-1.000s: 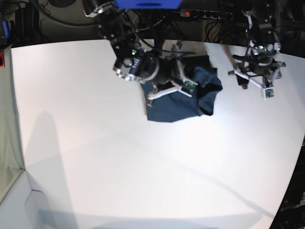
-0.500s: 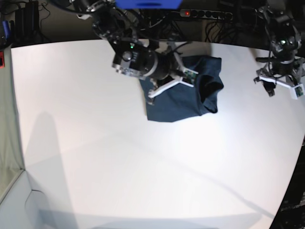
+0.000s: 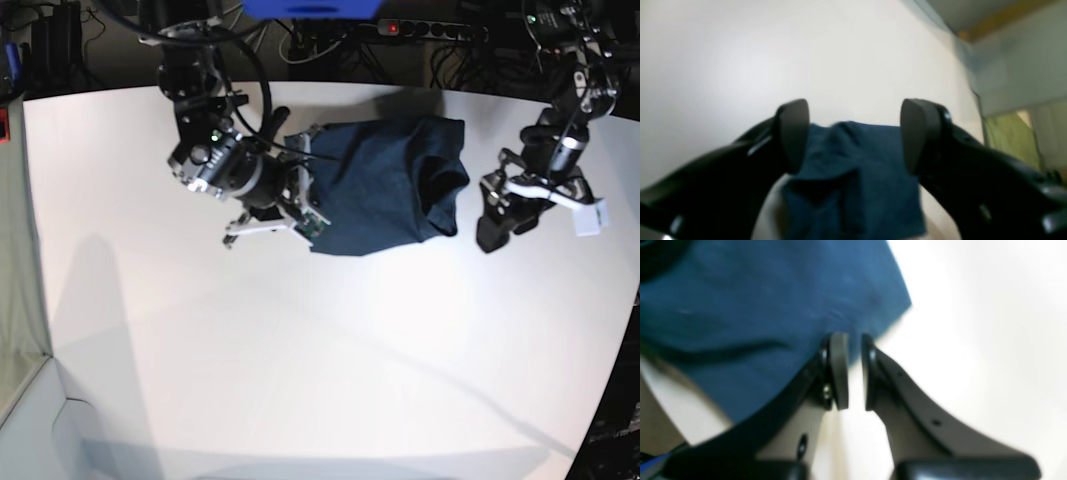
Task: Layout the t-shirt on the table in an organized manner, then fold the t-shirt properly
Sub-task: 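Grasp the bundle's sides with both grippers and square it up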
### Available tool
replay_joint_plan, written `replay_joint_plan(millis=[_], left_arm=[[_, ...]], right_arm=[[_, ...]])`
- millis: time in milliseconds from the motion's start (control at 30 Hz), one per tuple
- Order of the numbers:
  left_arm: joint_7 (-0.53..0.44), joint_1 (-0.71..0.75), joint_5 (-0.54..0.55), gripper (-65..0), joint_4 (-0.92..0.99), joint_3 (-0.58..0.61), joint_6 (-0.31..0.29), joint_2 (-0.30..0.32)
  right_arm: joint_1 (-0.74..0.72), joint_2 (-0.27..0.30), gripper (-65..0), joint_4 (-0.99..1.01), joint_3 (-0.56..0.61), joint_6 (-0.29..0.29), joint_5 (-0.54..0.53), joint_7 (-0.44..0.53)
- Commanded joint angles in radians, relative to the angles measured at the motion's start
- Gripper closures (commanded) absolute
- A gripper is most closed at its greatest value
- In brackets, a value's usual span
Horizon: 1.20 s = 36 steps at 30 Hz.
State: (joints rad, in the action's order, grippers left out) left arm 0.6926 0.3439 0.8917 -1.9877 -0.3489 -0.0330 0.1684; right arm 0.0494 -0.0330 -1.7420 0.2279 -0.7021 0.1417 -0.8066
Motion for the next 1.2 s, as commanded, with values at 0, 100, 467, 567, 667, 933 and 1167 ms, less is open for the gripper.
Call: replay_joint_plan(millis=[0,100,467,567,667,933,1167], left_arm=[[-0.001,-0.007,0.016,-41.6,-0.014,0.047,-0.003,-0.002],[-0.001,-0.027,-0.092,-41.6,-0.012,0.195,0.003,-0.002],[-0.014,-0.045,-0.57,-41.6,0.155,0.308,-0.002,-0.005],[-0.014,-0.078,-0.616,-41.7,0.21,0.227,-0.008,-0.007],[-0.012,-0.102,-0.589,-41.7,0.219,0.155,-0.008,-0.008],[-0.003,-0.111,-0.42,-41.7,0.118,0.052,-0.008,-0.007],[-0.003,0.019,-0.372,-41.9,0.109,0.053,-0.008,-0.008]], right_arm=[[-0.013,-0.003,-5.9,0.001,-0.02,0.004,-0.009,0.022],[-0.024,-0.003,-5.9,0.038,-0.086,0.004,-0.009,0.045],[-0.021,-0.002,-5.9,0.072,-0.129,0.004,-0.009,0.069],[-0.021,-0.002,-5.9,0.073,-0.129,0.004,-0.009,0.069],[-0.021,-0.002,-5.9,0.073,-0.127,0.004,-0.009,0.069],[-0.023,0.0,-5.9,0.086,-0.129,0.004,-0.009,0.069],[-0.024,0.005,-9.0,0.001,-0.129,0.004,-0.007,0.059]])
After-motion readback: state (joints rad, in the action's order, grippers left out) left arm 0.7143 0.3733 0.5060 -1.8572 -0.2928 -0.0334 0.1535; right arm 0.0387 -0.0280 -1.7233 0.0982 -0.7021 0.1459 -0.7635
